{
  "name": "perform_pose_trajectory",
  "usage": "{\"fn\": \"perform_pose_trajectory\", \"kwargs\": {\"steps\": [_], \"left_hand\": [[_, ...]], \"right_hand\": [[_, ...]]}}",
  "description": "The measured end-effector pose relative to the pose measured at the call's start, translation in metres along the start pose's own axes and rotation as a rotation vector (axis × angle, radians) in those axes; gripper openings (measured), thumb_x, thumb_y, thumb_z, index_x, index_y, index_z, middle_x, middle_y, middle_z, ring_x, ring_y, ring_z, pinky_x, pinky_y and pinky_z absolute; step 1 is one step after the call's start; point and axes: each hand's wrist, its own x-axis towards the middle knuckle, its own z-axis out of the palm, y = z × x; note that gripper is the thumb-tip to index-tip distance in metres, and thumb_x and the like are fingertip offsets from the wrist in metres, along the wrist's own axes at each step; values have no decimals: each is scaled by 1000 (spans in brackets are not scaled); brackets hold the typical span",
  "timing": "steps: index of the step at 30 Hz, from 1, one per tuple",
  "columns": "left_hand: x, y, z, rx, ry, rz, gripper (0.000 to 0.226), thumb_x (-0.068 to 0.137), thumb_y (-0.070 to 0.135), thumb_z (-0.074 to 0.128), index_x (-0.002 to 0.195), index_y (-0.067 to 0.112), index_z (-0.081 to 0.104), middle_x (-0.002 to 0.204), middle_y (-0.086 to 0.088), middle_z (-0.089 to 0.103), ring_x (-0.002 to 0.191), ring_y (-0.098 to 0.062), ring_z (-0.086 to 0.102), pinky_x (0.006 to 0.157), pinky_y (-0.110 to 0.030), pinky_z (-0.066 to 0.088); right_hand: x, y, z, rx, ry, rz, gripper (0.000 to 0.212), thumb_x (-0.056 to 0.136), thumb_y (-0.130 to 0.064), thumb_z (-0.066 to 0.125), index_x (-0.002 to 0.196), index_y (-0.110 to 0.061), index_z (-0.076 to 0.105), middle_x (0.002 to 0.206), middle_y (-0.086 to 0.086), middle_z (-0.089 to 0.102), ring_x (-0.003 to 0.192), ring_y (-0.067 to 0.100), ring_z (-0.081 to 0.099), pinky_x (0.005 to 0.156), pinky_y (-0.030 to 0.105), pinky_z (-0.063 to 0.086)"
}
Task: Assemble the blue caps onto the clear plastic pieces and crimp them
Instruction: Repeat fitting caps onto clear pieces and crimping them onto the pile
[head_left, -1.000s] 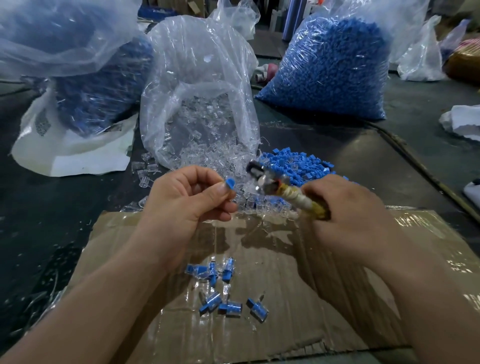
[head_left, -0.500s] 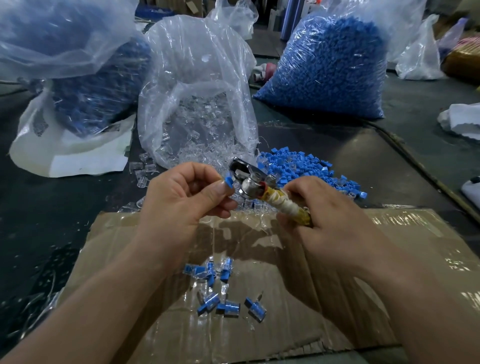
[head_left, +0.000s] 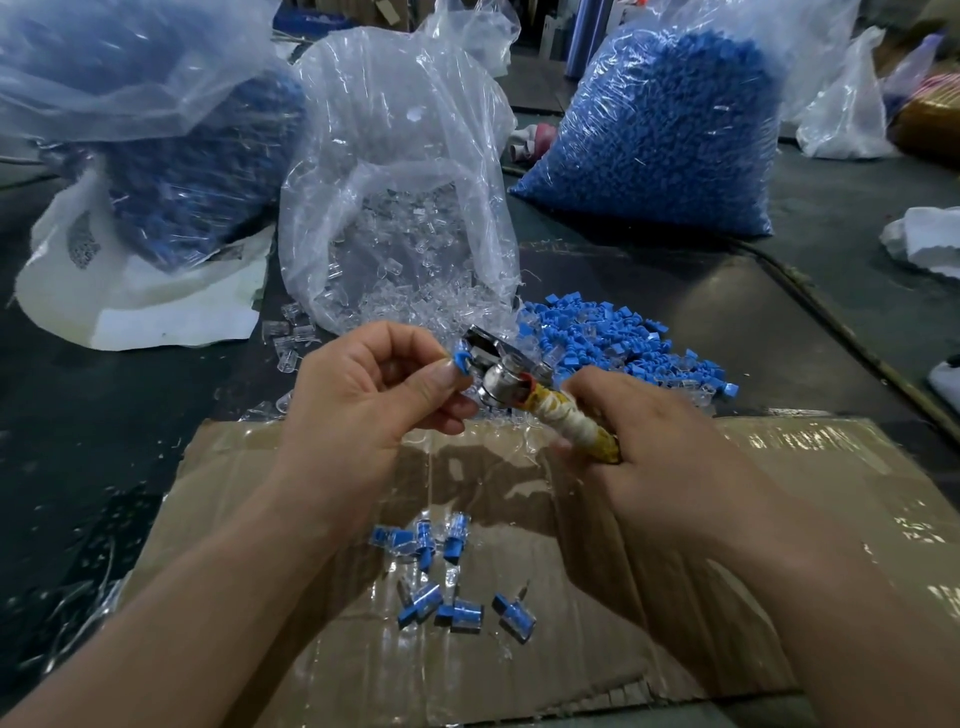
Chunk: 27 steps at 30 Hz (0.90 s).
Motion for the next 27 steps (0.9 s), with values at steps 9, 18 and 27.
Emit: {"fn": "perform_pose_trajectory", "kwargs": {"steps": [9,18,27], "left_hand": [[-1,0,2,38,33,-15,11,64,14,60,73,8,58,62,-4,67,55,-15,65,51,-19,52],[-1,0,0,22,49,-32,4,64,12,61,66,15,62,62,-6,67,55,-17,66,51,-20,52],[-5,9,-4,-7,-56,-85,7,58,19,70,65,20,70,65,-8,68,49,-14,60,42,-22,46]], "right_hand": [[1,-3,2,-11,22,37,25,86,-32,56,71,-33,36,70,-16,43,65,-3,38,57,18,31],[0,-4,3,-30,47,27,21,84,-38,55,73,-36,37,70,-18,43,66,2,42,56,12,28],[1,14,-7,-92,-135,106,23,73,-48,64,87,-37,50,82,-18,48,78,2,46,66,26,36]]}}
